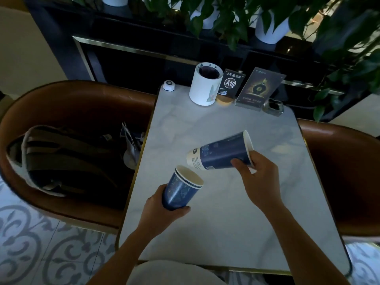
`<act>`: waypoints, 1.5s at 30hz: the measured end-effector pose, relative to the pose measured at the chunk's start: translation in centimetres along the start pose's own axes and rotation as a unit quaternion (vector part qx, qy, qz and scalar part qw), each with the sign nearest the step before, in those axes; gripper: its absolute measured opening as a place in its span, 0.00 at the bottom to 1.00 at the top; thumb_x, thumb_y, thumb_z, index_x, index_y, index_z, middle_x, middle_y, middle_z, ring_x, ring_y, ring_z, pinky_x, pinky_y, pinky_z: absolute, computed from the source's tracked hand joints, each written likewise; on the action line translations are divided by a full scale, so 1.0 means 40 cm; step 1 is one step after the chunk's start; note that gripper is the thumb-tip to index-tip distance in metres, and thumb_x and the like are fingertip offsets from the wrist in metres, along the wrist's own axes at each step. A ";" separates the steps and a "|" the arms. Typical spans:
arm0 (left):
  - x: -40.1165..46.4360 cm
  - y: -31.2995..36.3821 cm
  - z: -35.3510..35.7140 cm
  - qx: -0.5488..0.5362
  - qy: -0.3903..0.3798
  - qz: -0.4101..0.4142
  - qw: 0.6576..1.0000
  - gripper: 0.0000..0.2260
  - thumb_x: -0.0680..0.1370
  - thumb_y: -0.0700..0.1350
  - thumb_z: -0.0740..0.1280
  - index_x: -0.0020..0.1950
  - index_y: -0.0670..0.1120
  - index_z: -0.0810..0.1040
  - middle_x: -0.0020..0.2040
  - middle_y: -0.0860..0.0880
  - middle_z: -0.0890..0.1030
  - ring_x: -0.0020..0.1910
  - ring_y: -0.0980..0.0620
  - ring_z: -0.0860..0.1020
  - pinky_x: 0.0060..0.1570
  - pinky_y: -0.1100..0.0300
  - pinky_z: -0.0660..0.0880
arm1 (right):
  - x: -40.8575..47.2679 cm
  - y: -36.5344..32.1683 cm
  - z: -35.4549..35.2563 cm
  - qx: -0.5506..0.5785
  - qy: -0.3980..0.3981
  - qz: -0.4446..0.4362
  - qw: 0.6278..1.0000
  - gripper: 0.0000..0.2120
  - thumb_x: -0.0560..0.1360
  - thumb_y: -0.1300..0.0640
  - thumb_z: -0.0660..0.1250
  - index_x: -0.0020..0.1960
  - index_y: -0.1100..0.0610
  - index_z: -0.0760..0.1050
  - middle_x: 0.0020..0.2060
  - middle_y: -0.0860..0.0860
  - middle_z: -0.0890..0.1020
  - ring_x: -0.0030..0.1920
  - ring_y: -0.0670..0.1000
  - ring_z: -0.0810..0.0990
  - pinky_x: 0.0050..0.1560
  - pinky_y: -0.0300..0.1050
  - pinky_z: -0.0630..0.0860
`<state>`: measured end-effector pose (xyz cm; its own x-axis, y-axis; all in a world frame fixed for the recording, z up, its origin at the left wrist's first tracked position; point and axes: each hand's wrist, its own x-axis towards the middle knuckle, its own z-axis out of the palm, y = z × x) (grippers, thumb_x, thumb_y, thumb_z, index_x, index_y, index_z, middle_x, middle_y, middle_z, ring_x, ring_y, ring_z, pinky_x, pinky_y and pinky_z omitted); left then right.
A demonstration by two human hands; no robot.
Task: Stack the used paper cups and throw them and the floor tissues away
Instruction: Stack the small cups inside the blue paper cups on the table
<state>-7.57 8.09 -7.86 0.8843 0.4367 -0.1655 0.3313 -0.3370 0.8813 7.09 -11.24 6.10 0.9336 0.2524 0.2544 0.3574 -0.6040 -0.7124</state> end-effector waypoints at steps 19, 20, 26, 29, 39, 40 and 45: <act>-0.036 0.044 0.007 0.012 -0.096 0.057 0.994 0.30 0.58 0.67 0.78 0.55 0.72 0.68 0.46 0.68 0.81 0.46 0.68 0.81 0.36 0.73 0.78 | -0.014 0.000 -0.021 0.025 -0.004 0.015 1.000 0.20 0.74 0.46 0.68 0.28 0.51 0.66 0.21 0.46 0.72 0.25 0.43 0.72 0.23 0.32 0.67; -0.038 0.048 0.007 0.013 -0.104 0.056 0.993 0.30 0.58 0.67 0.78 0.56 0.72 0.68 0.49 0.70 0.80 0.47 0.68 0.81 0.36 0.73 0.77 | -0.016 0.001 -0.021 0.022 -0.010 0.013 1.000 0.20 0.74 0.46 0.68 0.28 0.51 0.67 0.22 0.46 0.73 0.25 0.43 0.73 0.23 0.32 0.67; -0.056 0.074 0.014 0.025 -0.147 0.046 0.988 0.29 0.55 0.75 0.72 0.53 0.73 0.68 0.47 0.75 0.79 0.45 0.70 0.80 0.32 0.74 0.76 | -0.038 0.007 -0.029 0.027 -0.050 0.007 0.998 0.20 0.76 0.48 0.65 0.31 0.59 0.75 0.25 0.53 0.79 0.28 0.47 0.77 0.26 0.32 0.69; -0.066 0.086 0.016 -0.014 -0.177 0.025 0.984 0.29 0.56 0.73 0.75 0.52 0.69 0.71 0.44 0.67 0.83 0.40 0.63 0.83 0.32 0.69 0.78 | -0.051 0.002 -0.034 0.046 -0.064 0.000 0.997 0.21 0.76 0.44 0.63 0.29 0.54 0.74 0.24 0.50 0.78 0.27 0.49 0.77 0.27 0.37 0.70; -0.102 0.140 -0.031 -0.142 -0.300 -0.065 0.941 0.17 0.64 0.61 0.75 0.51 0.67 0.79 0.49 0.59 0.86 0.46 0.57 0.85 0.40 0.66 0.77 | -0.092 -0.014 -0.029 0.072 -0.136 -0.008 0.988 0.24 0.75 0.41 0.60 0.26 0.53 0.64 0.20 0.44 0.69 0.23 0.43 0.66 0.24 0.32 0.62; -0.109 0.145 -0.038 -0.156 -0.305 -0.075 0.937 0.15 0.64 0.62 0.74 0.50 0.69 0.79 0.49 0.59 0.86 0.46 0.58 0.85 0.38 0.68 0.77 | -0.095 -0.013 -0.026 0.070 -0.144 -0.010 0.987 0.25 0.75 0.40 0.59 0.27 0.56 0.64 0.21 0.45 0.69 0.23 0.43 0.66 0.24 0.34 0.62; -0.132 0.144 -0.047 -0.197 -0.320 -0.115 0.919 0.10 0.65 0.61 0.72 0.46 0.68 0.82 0.48 0.57 0.87 0.46 0.55 0.86 0.38 0.69 0.79 | -0.114 -0.014 -0.021 0.078 -0.163 -0.018 0.983 0.28 0.74 0.38 0.58 0.30 0.61 0.65 0.22 0.52 0.68 0.24 0.45 0.65 0.25 0.37 0.63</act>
<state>-10.95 5.40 -1.09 0.8597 -0.1650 -0.4833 0.5007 0.0855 0.8614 2.66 -12.69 5.89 0.8536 0.5154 0.0760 0.3575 -0.4732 -0.8051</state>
